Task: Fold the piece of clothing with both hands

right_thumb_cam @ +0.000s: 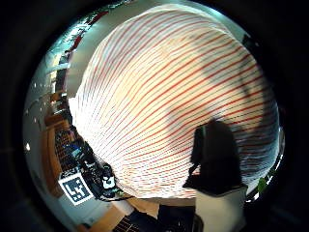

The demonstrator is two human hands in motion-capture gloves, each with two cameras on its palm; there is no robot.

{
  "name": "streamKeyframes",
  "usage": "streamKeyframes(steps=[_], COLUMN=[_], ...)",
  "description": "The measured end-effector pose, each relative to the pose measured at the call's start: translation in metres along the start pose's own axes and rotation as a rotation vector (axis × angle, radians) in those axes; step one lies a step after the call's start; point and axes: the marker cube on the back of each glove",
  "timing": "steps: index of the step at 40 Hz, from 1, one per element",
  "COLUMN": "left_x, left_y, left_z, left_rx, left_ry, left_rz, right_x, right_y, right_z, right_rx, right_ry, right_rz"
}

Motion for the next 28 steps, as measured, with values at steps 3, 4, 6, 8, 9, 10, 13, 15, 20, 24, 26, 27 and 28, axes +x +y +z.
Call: streamKeyframes(steps=[3,4,6,8,9,10,13,15,20,24,26,27,28], left_x=[0.001,0.002,0.001,0.002,0.002,0.003,0.000,-0.003,0.002,0.010,0.014,0.015,0.015], left_y=[0.000,0.000,0.000,-0.001,0.000,0.000,0.004,0.007,0.007,0.006,0.004,0.004,0.003], left_z=[0.000,0.000,0.000,0.000,0.001,0.001,0.003,0.005,0.002,-0.009,-0.016,-0.019,-0.022], left_rx=[0.007,0.010,0.016,0.024,0.025,0.022,-0.014,-0.038,-0.045,-0.013,0.009,0.008,0.002], left_ry=[0.022,0.025,0.024,0.027,0.032,0.038,0.026,0.013,0.059,0.205,0.280,0.299,0.307], left_rz=[0.007,0.006,-0.001,-0.002,-0.002,-0.006,-0.054,-0.074,-0.041,0.002,0.028,0.033,0.034], right_x=[-0.004,-0.005,-0.009,-0.012,-0.013,-0.013,-0.011,-0.009,-0.001,0.014,0.024,0.028,0.032], right_y=[0.000,0.000,0.000,-0.002,-0.003,-0.004,-0.007,-0.008,-0.011,-0.018,-0.021,-0.021,-0.021], right_z=[0.000,0.001,0.002,0.004,0.004,0.004,0.004,0.004,0.001,-0.009,-0.015,-0.019,-0.022], right_rx=[0.018,0.018,0.015,0.014,0.015,0.015,0.015,0.028,0.027,0.035,0.044,0.043,0.042], right_ry=[-0.017,-0.029,-0.066,-0.103,-0.117,-0.128,-0.152,-0.157,-0.115,-0.124,-0.133,-0.134,-0.135], right_rz=[-0.005,-0.011,-0.037,-0.063,-0.071,-0.075,-0.075,-0.078,-0.060,-0.019,0.008,0.018,0.023])
